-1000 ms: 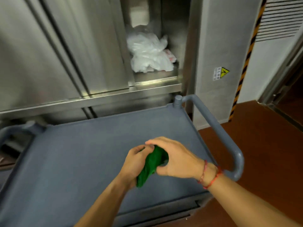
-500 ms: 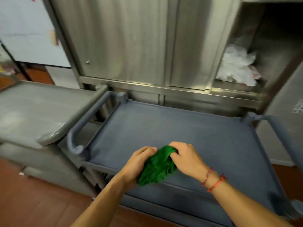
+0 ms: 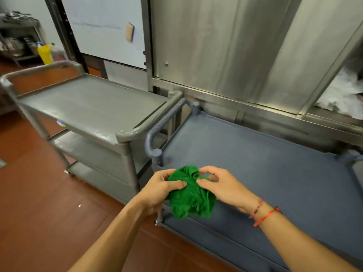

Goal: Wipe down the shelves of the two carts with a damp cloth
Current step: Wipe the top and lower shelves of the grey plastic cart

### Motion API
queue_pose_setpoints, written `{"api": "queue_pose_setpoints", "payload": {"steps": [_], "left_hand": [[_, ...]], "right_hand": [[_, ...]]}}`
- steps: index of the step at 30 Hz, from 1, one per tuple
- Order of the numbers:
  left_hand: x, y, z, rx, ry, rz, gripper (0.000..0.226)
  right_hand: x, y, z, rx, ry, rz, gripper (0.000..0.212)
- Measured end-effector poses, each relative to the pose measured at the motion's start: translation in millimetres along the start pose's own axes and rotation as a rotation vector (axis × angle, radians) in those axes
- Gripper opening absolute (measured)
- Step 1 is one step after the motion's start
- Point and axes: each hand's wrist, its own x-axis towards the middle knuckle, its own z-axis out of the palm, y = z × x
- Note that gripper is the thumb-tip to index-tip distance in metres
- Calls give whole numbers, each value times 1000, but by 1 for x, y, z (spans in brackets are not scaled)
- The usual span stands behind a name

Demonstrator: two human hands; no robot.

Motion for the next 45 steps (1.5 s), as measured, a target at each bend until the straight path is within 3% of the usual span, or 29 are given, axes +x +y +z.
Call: {"api": "queue_pose_setpoints", "payload": {"steps": [2, 4, 5, 7, 12, 14, 20, 25, 30, 33, 38, 41, 43, 45], "left_hand": [[-6, 2, -7, 16, -7, 33, 35], [-11, 0, -17, 41, -38, 38, 36], [-14, 0, -23, 50, -53, 30, 37], [-20, -3, -35, 93, -55, 10, 40], [-32, -12, -82, 312, 240, -61, 38], [-34, -17, -95, 306, 339, -43, 22], [-31, -30, -90, -100, 336, 16, 11], [-32, -41, -75, -138, 229, -94, 30], [-21, -59, -55, -426, 314, -169, 37], [-15, -71, -51, -511, 321, -116, 21], [-14, -82, -54, -624, 304, 2, 59], [-9, -86, -46, -529, 392, 3, 74], [-5, -93, -45, -420, 495, 10, 67], [-4, -104, -52, -133, 593, -7, 61]], "right_hand": [[0, -6, 13, 38, -56, -30, 36], [1, -14, 25, 102, -121, -38, 26], [2, -15, 31, 76, -110, -36, 19], [10, -11, 40, 18, -38, -15, 25], [22, -9, 44, 279, 14, 97, 30], [24, -8, 45, 321, 42, 116, 32], [27, 7, 49, 332, 19, 167, 35], [30, 23, 48, 599, -72, 189, 33], [43, 49, 47, 691, -179, 263, 35], [48, 67, 47, 724, -225, 326, 36], [63, 92, 44, 759, -312, 376, 42], [66, 99, 49, 668, -387, 310, 27], [69, 107, 55, 447, -365, 207, 13], [73, 120, 62, 312, -316, 185, 30]]}}
